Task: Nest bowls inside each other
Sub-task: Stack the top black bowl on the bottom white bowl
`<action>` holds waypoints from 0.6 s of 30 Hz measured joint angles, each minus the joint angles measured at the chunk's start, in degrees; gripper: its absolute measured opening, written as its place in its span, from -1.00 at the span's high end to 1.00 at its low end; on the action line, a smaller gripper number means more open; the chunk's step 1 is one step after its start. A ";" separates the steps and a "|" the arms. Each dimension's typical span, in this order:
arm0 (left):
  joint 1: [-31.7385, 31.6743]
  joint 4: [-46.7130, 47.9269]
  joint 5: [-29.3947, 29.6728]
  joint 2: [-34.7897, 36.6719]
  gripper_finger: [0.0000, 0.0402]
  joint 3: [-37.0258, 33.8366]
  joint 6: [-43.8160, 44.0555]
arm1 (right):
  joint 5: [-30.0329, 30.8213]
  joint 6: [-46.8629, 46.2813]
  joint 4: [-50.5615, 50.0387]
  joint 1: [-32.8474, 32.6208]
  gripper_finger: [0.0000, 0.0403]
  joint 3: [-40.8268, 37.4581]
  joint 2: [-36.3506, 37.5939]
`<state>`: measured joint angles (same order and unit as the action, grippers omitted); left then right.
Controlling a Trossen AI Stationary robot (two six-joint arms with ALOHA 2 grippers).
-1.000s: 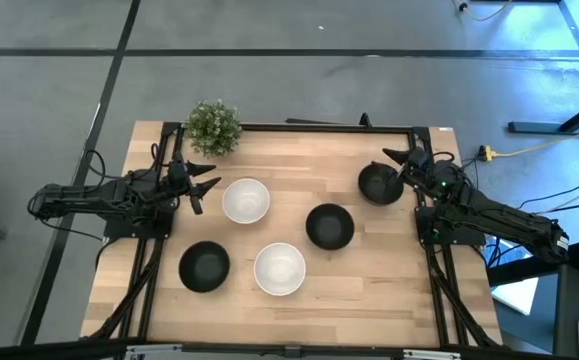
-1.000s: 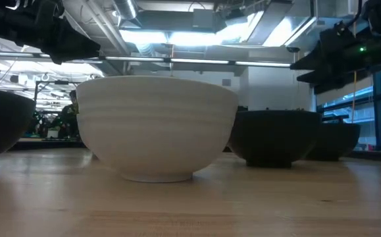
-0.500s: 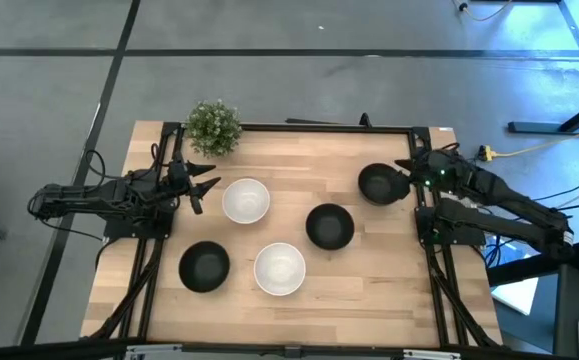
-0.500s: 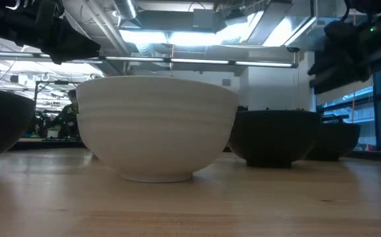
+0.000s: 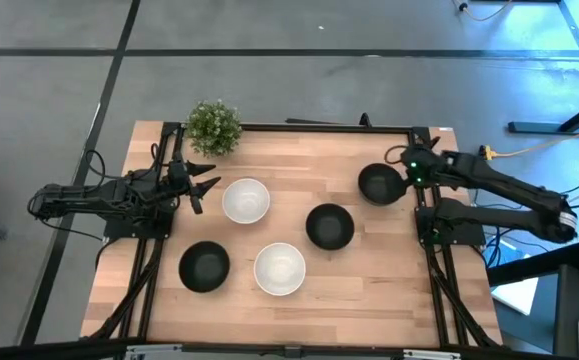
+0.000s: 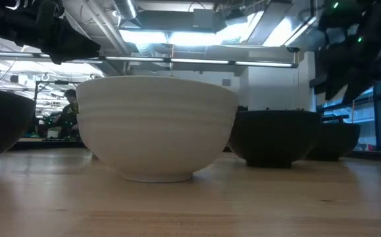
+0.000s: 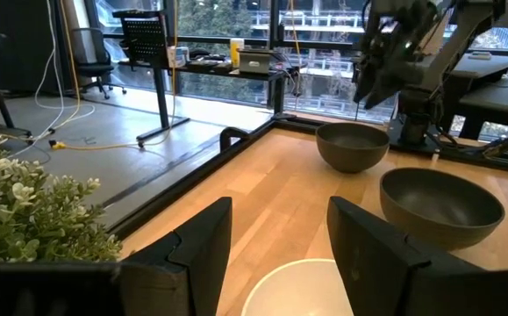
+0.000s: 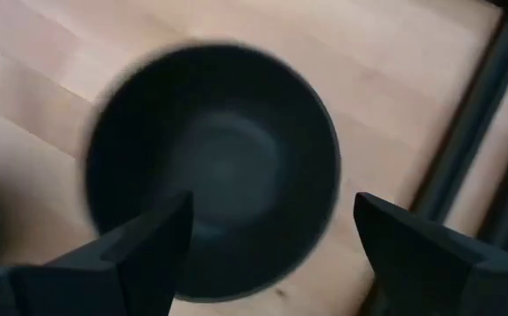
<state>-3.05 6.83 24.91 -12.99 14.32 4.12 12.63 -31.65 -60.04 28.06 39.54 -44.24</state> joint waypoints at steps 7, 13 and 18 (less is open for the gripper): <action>0.01 0.02 0.00 0.00 0.09 -0.02 -0.02 | 2.34 3.64 2.82 3.84 -0.57 -0.49 -4.94; 0.00 0.02 -0.02 0.02 0.09 0.00 -0.04 | -0.43 8.44 7.12 8.69 -0.57 -0.48 -4.93; 0.01 0.02 0.06 0.00 0.09 -0.01 -0.16 | -4.40 13.39 7.74 14.31 -0.52 -0.49 -4.75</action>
<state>-3.04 6.85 24.96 -12.99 14.31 3.96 8.23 -18.25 -52.30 42.37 39.05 -48.99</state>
